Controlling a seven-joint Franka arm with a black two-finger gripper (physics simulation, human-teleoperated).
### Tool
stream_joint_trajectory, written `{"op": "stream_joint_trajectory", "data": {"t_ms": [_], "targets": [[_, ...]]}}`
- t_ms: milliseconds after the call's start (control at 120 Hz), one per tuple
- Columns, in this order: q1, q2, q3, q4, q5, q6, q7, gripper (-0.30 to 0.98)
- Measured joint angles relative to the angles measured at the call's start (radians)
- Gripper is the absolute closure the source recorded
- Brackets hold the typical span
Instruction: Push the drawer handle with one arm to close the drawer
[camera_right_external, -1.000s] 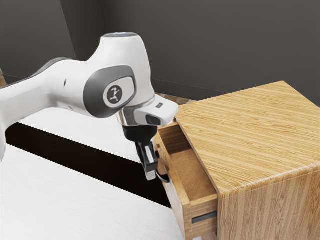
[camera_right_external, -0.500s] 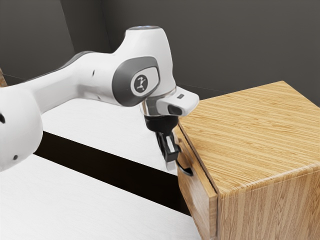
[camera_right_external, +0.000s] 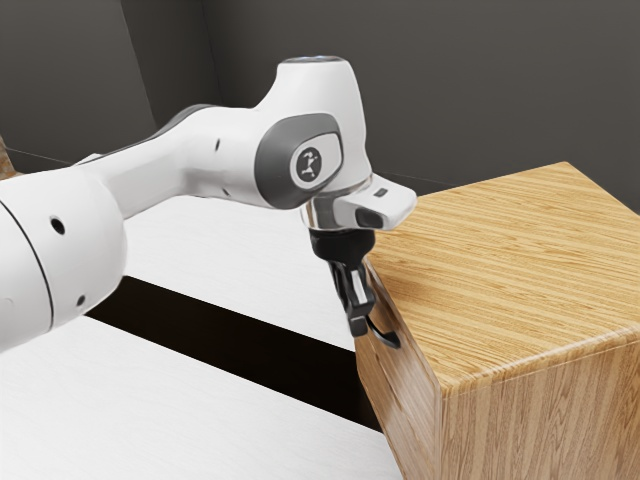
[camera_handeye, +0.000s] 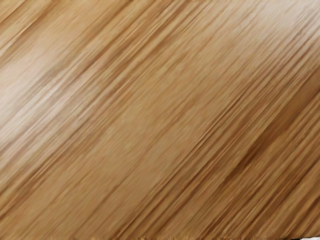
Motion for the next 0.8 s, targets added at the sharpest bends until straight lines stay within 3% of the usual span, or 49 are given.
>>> {"op": "stream_joint_trajectory", "data": {"t_ms": [200,250,317,408,567,667,800], "targets": [[-0.022,0.014,0.015,0.001,0.015,0.004,0.007,0.79],[-0.072,0.024,0.063,-0.001,0.015,-0.003,0.008,0.79],[-0.231,0.033,0.217,0.002,0.041,-0.015,0.008,0.78],[-0.593,0.047,0.584,0.044,0.165,-0.086,0.008,0.78],[-1.035,0.191,1.019,0.279,0.484,-0.319,0.017,0.75],[-1.131,0.222,1.107,0.300,0.606,-0.417,0.025,0.53],[-1.155,0.255,1.130,0.219,0.641,-0.451,0.034,0.28]]}}
